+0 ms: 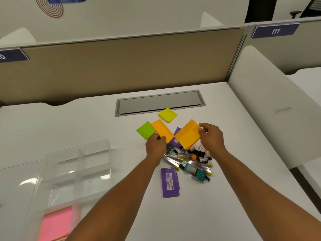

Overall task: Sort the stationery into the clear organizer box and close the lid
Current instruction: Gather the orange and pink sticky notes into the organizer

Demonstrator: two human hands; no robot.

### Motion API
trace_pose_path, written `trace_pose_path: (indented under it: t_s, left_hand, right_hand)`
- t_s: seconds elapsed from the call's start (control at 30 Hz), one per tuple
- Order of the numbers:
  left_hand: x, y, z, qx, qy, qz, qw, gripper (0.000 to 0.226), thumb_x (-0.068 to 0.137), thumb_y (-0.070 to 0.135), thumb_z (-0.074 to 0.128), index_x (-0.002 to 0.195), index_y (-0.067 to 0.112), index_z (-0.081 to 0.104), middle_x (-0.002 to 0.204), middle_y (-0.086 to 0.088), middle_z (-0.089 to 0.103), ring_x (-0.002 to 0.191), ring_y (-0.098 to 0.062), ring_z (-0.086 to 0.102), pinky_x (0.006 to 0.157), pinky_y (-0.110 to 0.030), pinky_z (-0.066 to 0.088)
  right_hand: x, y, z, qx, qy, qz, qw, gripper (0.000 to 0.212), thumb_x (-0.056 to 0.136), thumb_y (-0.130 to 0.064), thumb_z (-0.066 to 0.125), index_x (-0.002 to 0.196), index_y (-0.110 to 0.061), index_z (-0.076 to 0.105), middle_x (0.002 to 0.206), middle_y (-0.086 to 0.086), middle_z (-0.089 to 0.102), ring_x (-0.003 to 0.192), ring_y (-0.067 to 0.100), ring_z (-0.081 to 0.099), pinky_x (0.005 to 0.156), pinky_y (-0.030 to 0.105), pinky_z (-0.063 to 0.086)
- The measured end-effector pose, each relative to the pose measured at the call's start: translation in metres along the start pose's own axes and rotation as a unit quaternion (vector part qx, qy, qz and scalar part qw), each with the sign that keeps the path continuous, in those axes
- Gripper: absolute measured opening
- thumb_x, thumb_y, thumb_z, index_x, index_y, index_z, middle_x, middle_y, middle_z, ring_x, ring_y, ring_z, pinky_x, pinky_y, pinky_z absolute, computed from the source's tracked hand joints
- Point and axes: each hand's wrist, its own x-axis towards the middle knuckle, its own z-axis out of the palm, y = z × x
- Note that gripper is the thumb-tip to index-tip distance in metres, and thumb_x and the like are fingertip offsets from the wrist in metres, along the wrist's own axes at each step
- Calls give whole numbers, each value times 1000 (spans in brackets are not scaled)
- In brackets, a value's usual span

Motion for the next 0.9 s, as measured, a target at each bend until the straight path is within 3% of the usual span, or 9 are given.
trace_pose_path:
  t_s: [0.07, 0.17, 0.3, 0.4, 0.5, 0.57, 0.67, 0.8, 0.9]
  left_hand:
    - [-9, -3, -10, -8, 5, -7, 1000, 20, 87, 15, 55, 67, 16, 52, 65, -2, 54, 60, -16, 46, 56, -31, 37]
    - [-24, -8, -29, -23, -2, -19, 1000, 19, 86, 15, 54, 68, 14, 48, 69, -8, 53, 65, -21, 50, 57, -35, 38]
    - [-40, -14, -55, -46, 2, -52, 998, 14, 90, 14, 50, 76, 10, 53, 74, -15, 53, 71, -30, 53, 59, -35, 39]
    - [-48, -16, -70, -103, 1, -78, 992, 14, 93, 14, 52, 89, 10, 65, 93, -16, 68, 87, -30, 68, 80, -38, 57]
    - [-56, -18, -86, -144, -14, -77, 987, 14, 94, 15, 53, 95, 17, 67, 101, -10, 71, 87, -25, 71, 86, -41, 59]
    - [-61, -20, -97, -184, -23, -83, 979, 14, 96, 14, 53, 96, 18, 67, 104, -10, 71, 89, -26, 72, 87, -41, 59]
    - [-68, -26, -114, -220, -23, -91, 971, 15, 99, 15, 50, 102, 18, 65, 104, -10, 70, 89, -27, 72, 85, -39, 59]
    - [-80, -32, -134, -251, -31, -87, 964, 15, 101, 20, 48, 104, 18, 63, 98, -6, 70, 84, -22, 72, 70, -29, 60]
    - [-87, -38, -145, -233, -31, -72, 969, 16, 99, 22, 53, 111, 16, 63, 101, -6, 70, 88, -22, 70, 69, -28, 59]
  right_hand:
    - [-10, -5, 4, 16, -12, 2, 1000, 26, 98, -14, 54, 120, -8, 66, 113, 14, 69, 98, 33, 65, 90, 51, 53]
    - [-27, -16, 13, 32, -6, -13, 999, 15, 97, -15, 56, 104, -11, 69, 94, 10, 69, 88, 31, 66, 81, 50, 55]
    - [-53, -31, 30, 11, 30, -77, 997, 9, 96, -20, 58, 99, -17, 67, 92, 5, 69, 82, 19, 62, 67, 29, 47]
    - [-78, -41, 44, -12, 49, -157, 986, 6, 93, -18, 62, 98, -19, 65, 94, 0, 66, 85, 13, 59, 68, 18, 44]
    - [-105, -44, 58, -120, 57, -286, 949, 7, 86, -11, 70, 93, -11, 68, 98, 7, 64, 93, 24, 57, 75, 27, 43]
    - [-121, -43, 66, -174, 55, -329, 927, 11, 81, -11, 76, 90, -8, 71, 104, 12, 64, 101, 31, 55, 77, 34, 47]
    - [-142, -44, 76, -217, 35, -349, 911, 12, 80, -16, 78, 88, -9, 72, 116, 15, 62, 112, 36, 53, 85, 45, 49]
    - [-162, -50, 87, -251, 17, -378, 891, 12, 78, -16, 76, 86, -11, 69, 120, 14, 62, 115, 35, 51, 86, 44, 48]
    - [-176, -57, 94, -276, -3, -393, 877, 12, 77, -17, 74, 85, -11, 67, 121, 14, 62, 116, 35, 52, 86, 45, 50]
